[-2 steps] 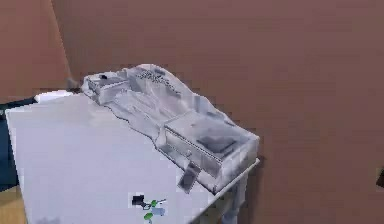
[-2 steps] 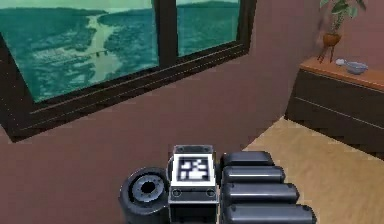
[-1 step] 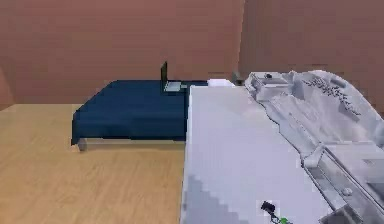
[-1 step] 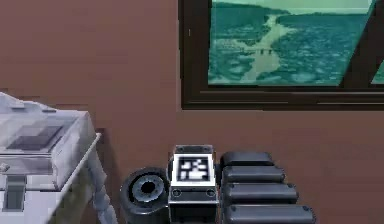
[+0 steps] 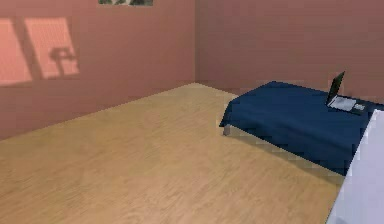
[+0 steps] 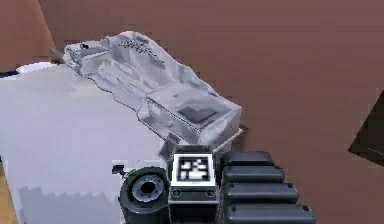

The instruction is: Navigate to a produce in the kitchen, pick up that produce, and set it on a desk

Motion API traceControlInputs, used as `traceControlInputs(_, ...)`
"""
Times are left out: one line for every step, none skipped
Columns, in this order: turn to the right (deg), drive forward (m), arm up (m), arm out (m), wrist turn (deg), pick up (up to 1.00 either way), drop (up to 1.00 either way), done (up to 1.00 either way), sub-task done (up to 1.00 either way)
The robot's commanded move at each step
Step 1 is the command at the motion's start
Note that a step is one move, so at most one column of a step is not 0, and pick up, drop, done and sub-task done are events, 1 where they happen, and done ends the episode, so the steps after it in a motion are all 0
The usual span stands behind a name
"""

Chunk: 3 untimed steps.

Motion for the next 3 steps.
traceControlInputs(-12.0, 0.00, 0.00, 0.00, 0.0, 0.00, 0.00, 0.00, 0.00)
traceControlInputs(-3.0, 0.00, 0.00, 0.00, 0.0, 0.00, 0.00, 0.00, 0.00)
traceControlInputs(0.0, 0.00, 0.00, 0.48, 0.0, 0.00, 0.00, 0.00, 0.00)
